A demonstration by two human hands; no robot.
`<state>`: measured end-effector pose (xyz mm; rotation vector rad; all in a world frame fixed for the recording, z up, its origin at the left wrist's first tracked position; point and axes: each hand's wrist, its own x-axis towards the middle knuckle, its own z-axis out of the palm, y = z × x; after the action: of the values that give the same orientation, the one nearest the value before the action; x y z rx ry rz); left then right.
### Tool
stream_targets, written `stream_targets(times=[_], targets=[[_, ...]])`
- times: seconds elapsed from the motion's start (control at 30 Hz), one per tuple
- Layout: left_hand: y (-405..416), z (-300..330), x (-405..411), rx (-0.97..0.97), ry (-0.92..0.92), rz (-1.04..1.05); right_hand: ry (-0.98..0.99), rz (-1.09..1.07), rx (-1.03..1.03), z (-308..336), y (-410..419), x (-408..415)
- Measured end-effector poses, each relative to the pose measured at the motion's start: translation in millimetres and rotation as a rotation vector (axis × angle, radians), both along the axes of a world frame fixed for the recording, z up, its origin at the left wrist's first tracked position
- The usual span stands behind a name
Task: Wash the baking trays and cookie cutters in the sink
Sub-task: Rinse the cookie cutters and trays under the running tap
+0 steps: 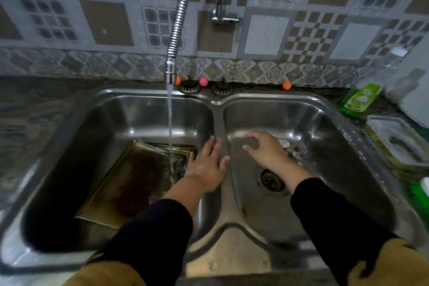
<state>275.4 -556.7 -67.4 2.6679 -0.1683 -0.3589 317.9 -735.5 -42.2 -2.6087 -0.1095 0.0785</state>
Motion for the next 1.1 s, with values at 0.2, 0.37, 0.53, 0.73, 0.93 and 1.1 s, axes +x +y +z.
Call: stream_targets(times=[0.2, 0.37, 0.53, 0.73, 0.93, 1.1], targets=[[102.6, -19.2, -22.7, 0.135, 0.187, 0.051, -0.076, 0.376, -0.251, -5.9, 111.0, -23.6], [163.1, -29.3, -36.6, 0.369, 0.346, 0.085, 0.216, 0.548, -0.388, -55.2, 178.9, -29.9], [172.7, -35.8, -38.2, 0.357, 0.34, 0.066, 0.383, 0.438, -0.43, -87.5, 202.4, -29.1], [175.7, -36.4, -35.0, 0.27, 0.357, 0.113, 0.142, 0.373, -0.297, -82.7, 198.6, -27.6], [147.4, -23.8, -22.1, -0.218, 0.259, 0.401, 0.445, -0.004, 0.494, -43.8, 190.2, -33.6], [115.0, -11.8, -18.3, -1.053, 0.617, 0.716, 0.476, -0.124, 0.715, -27.9, 169.8, -38.7]])
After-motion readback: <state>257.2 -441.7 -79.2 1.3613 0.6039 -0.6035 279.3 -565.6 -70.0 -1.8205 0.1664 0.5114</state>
